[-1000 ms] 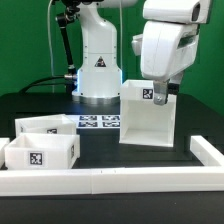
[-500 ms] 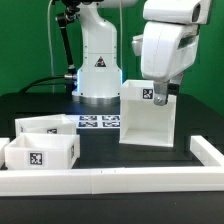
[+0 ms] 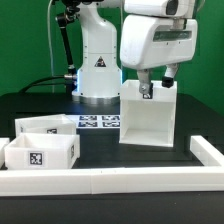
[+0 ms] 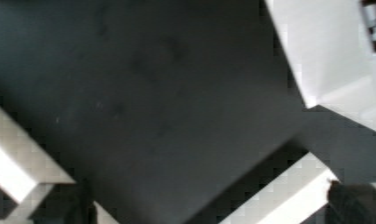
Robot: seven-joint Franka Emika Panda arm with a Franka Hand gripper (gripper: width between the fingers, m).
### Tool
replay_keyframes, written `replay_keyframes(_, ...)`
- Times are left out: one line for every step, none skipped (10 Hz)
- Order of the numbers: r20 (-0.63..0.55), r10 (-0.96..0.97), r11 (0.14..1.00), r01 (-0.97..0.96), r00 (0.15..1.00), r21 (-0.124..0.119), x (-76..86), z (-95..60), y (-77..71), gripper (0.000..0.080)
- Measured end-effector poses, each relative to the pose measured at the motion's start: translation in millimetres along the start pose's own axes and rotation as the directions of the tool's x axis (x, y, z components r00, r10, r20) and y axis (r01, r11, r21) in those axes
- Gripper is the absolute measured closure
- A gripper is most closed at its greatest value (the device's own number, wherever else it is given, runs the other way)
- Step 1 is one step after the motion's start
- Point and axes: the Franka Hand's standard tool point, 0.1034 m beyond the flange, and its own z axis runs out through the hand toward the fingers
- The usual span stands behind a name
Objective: Assemble drawer
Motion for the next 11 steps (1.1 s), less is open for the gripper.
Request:
replay_keyframes(-0.010, 0.079, 0.997, -0.079, 0.997, 0.000, -1.7, 0.4, -4.3, 0.0150)
replay_keyframes(-0.010, 0.119, 0.993, -0.119, 0.993, 0.001, -0.9, 0.8, -3.4, 0.0150)
replay_keyframes(-0.010, 0.163, 0.987, -0.163, 0.986, 0.002, -0.7, 1.5, -3.6, 0.0150)
replay_keyframes(-0.010, 0.241, 0.970, -0.241, 0.970, 0.004, -0.4, 1.6, -4.2, 0.0150)
replay_keyframes(-0.009, 0.311, 0.950, -0.311, 0.950, 0.005, -0.1, 1.6, -4.7, 0.0150)
replay_keyframes(-0.009, 0.377, 0.926, -0.377, 0.926, 0.006, 0.3, 1.5, -5.7, 0.0150)
replay_keyframes(-0.014, 0.516, 0.857, -0.516, 0.856, 0.004, 0.1, -1.5, -13.5, 0.0150)
replay_keyframes(-0.011, 0.614, 0.790, -0.614, 0.790, 0.004, -3.4, -3.8, -25.7, 0.0150)
replay_keyframes(-0.008, 0.666, 0.746, -0.666, 0.746, 0.011, -4.9, -5.7, -33.3, 0.0150)
replay_keyframes(-0.008, 0.732, 0.681, -0.732, 0.681, 0.016, -4.4, -8.4, -38.7, 0.0150)
replay_keyframes(-0.012, 0.781, 0.624, -0.781, 0.624, 0.027, -6.7, -11.9, -46.3, 0.0150)
